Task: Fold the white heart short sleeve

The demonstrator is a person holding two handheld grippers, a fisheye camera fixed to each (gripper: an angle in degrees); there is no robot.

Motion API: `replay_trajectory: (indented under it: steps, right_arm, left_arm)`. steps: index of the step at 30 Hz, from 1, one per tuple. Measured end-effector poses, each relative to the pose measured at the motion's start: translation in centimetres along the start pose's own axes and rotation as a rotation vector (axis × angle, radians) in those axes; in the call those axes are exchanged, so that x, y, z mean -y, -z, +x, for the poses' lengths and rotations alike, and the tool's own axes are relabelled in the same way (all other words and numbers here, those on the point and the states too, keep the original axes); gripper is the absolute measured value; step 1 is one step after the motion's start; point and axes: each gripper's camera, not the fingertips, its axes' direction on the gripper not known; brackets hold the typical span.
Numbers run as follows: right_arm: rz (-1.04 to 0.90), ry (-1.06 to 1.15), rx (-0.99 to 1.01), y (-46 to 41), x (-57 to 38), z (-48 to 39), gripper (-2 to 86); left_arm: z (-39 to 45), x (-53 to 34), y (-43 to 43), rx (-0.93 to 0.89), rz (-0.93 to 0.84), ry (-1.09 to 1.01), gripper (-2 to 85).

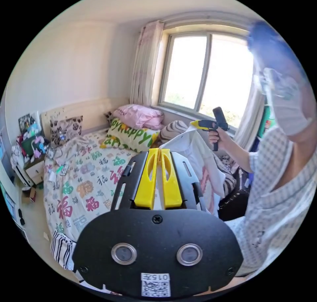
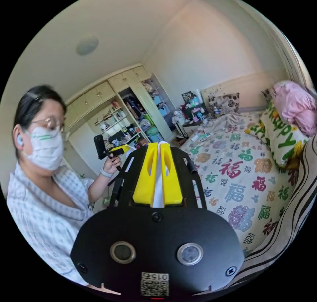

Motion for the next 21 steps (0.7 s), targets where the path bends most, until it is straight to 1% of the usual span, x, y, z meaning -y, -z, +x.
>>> replay_trajectory:
  steps: [1, 2, 4, 5, 6, 7, 8, 9, 10, 11, 13, 14, 16, 17, 19, 21]
  right_arm:
    - [-0.019, -0.084, -0.018, -2.7, 0.5, 3.8, 1.3]
    - [-0.027, -0.130, -0.034, -4.1, 0.7, 5.8, 1.4]
    - [-0.074, -0.234, -0.129, -10.2, 1.6, 13.1, 2.7]
    - [-0.093, -0.252, -0.147, -11.7, 1.8, 14.8, 3.3]
    - [-0.136, -0.297, -0.205, -14.5, 1.7, 18.1, 4.1]
    - [-0.190, -0.380, -0.310, -16.8, 0.8, 20.9, 4.8]
    - [-0.207, -0.436, -0.355, -17.5, 0.1, 22.1, 4.8]
    - [-0.209, -0.485, -0.346, -18.5, -1.6, 23.6, 4.7]
    - [-0.209, -0.475, -0.277, -18.9, -3.7, 24.3, 5.1]
    - [-0.225, -0.469, -0.258, -19.1, -4.9, 24.5, 5.2]
    - [-0.350, -0.493, -0.292, -19.1, -10.9, 25.0, 6.1]
    - [-0.381, -0.515, -0.310, -18.8, -12.6, 25.1, 6.4]
    - [-0.460, -0.646, -0.374, -16.8, -18.7, 25.6, 8.1]
    - [-0.473, -0.683, -0.392, -16.2, -20.0, 25.7, 8.6]
    - [-0.526, -0.798, -0.497, -14.3, -23.6, 26.0, 10.3]
    - [-0.578, -0.830, -0.561, -13.8, -24.6, 26.5, 11.2]
  left_arm:
    - [-4.4, -0.2, -4.7, 0.020, -0.047, 0.038, 0.1]
    - [-6.7, -0.4, -7.2, 0.034, -0.069, 0.065, 0.3]
    - [-15.7, -1.7, -17.1, 0.092, -0.156, 0.217, 1.3]
    - [-17.7, -2.3, -19.3, 0.109, -0.177, 0.259, 1.6]
    - [-21.3, -3.7, -22.9, 0.140, -0.218, 0.340, 2.9]
    - [-24.2, -5.7, -25.3, 0.166, -0.240, 0.445, 3.9]
    - [-25.2, -7.0, -25.9, 0.158, -0.224, 0.496, 4.2]
    - [-26.5, -9.6, -26.5, 0.083, -0.166, 0.538, 4.8]
    - [-27.2, -12.6, -26.7, 0.014, -0.152, 0.545, 5.3]
    - [-27.3, -14.3, -26.8, 0.004, -0.175, 0.550, 5.9]
    - [-27.2, -22.8, -26.9, 0.024, -0.360, 0.613, 8.3]
    - [-27.1, -25.2, -26.8, 0.018, -0.412, 0.654, 8.8]
    - [-26.3, -35.0, -25.9, -0.034, -0.568, 0.864, 10.7]
    - [-26.0, -37.2, -25.6, -0.044, -0.593, 0.922, 11.0]
    - [-24.5, -43.8, -25.4, -0.068, -0.676, 1.106, 12.1]
    - [-23.6, -46.3, -26.4, -0.091, -0.702, 1.177, 12.5]
